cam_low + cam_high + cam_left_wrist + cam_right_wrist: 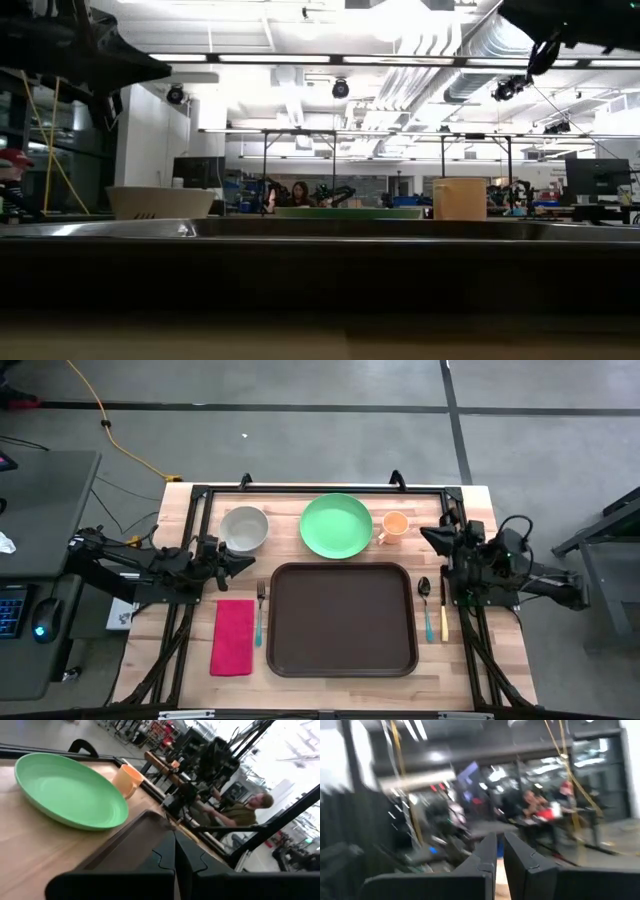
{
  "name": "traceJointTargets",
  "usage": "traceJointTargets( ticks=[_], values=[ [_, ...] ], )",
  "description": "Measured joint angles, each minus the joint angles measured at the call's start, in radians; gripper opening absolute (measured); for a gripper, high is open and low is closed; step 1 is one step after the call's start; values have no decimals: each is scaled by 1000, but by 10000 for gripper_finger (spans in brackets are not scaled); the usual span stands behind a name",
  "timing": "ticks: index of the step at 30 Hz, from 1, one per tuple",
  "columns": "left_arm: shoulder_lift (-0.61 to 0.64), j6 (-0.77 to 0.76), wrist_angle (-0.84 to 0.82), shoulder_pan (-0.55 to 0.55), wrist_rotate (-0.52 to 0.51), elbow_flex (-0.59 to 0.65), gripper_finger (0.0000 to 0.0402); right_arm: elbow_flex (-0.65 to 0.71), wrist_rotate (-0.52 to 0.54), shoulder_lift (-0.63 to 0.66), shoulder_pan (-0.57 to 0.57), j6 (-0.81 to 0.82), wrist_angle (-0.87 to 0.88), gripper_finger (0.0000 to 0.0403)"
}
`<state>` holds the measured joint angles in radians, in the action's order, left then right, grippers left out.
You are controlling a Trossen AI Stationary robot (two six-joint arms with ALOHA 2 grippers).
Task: Set up tray
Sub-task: Put the white cup on the brown serving tray
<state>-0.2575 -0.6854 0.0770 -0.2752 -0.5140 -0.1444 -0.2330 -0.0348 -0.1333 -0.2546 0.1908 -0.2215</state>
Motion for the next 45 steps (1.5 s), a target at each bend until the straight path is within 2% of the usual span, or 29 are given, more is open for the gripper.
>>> traceJointTargets(
  ticks=[14, 22, 25, 33, 45],
  values=[
    [0, -3, -28, 0, -4, 0, 31, -542, 45, -533, 0, -266, 667, 11],
    [0, -4, -28, 0, -4, 0, 31, -764, 232, -763, -2, -353, 1054, 11],
    [0, -4, -28, 0, -4, 0, 31, -810, 236, -820, -3, -374, 1147, 11],
    [0, -4, -28, 0, -4, 0, 31, -833, 126, -920, -68, -437, 1257, 11],
    [0, -2, -29, 0, -3, 0, 31, -833, 92, -1069, -204, -588, 1273, 11]
  ],
)
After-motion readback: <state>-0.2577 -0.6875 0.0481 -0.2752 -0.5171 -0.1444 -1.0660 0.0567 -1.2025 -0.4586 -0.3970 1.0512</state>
